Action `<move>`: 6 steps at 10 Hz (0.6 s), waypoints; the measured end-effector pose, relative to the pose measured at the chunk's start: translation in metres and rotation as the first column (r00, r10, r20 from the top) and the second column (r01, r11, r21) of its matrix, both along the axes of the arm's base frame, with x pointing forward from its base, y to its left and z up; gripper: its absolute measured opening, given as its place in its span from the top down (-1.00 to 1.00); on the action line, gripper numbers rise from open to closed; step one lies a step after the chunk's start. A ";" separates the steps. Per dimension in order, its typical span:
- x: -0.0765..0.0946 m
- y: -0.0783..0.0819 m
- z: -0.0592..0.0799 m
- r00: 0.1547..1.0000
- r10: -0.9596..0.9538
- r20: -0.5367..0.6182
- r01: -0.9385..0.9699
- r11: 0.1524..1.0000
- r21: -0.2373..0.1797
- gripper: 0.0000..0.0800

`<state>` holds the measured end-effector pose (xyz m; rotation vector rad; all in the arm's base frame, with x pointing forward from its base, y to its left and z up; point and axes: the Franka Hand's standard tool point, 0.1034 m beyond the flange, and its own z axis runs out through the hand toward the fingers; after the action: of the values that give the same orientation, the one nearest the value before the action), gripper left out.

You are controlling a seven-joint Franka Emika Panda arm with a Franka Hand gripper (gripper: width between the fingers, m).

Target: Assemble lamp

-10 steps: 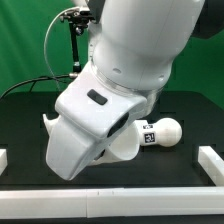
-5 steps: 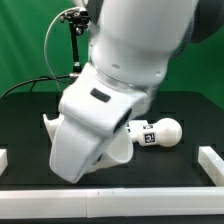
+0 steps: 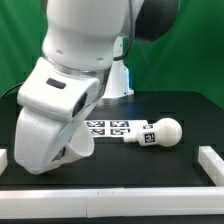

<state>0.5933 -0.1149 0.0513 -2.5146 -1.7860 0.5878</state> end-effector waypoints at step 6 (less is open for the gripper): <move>-0.004 -0.022 -0.002 1.000 -0.004 -0.026 0.004 1.000 0.004 0.88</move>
Offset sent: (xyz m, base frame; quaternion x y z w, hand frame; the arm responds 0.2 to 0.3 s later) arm 0.0033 -0.0108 -0.0212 0.0376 0.0066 -0.0045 0.9993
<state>0.5894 -0.1374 0.0495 -2.4964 -1.7712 0.6131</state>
